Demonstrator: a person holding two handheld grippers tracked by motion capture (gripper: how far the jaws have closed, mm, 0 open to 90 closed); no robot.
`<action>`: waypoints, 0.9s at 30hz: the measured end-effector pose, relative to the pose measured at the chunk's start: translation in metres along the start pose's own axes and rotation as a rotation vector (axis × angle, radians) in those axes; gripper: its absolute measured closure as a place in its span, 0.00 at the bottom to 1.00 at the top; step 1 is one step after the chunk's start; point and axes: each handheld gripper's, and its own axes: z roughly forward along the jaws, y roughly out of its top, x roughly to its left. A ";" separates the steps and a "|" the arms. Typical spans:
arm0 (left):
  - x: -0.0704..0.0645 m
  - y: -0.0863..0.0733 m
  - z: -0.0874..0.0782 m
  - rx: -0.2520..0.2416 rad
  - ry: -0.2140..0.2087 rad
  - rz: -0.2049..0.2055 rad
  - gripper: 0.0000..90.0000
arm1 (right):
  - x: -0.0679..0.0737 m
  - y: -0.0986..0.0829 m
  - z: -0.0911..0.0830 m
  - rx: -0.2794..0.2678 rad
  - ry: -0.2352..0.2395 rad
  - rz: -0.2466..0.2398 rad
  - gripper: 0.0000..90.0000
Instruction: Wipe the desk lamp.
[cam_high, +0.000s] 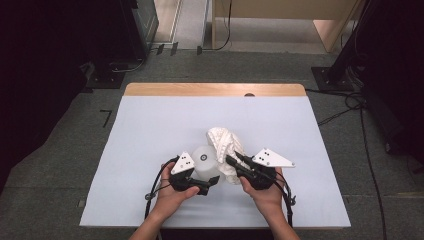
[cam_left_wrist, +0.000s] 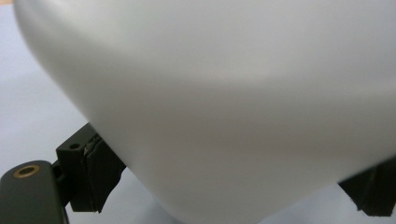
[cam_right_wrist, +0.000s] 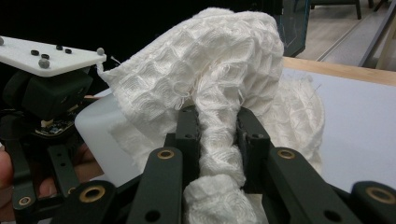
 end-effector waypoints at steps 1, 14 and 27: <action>0.000 0.001 -0.002 -0.012 -0.003 -0.008 0.09 | -0.001 -0.001 0.001 0.006 -0.002 0.006 0.83; 0.019 0.008 -0.026 -0.141 -0.008 -0.103 0.09 | -0.004 -0.027 0.025 0.118 -0.014 0.020 0.83; 0.024 -0.003 -0.010 -0.056 0.121 -0.001 0.09 | -0.022 -0.025 0.015 0.106 -0.094 0.035 0.83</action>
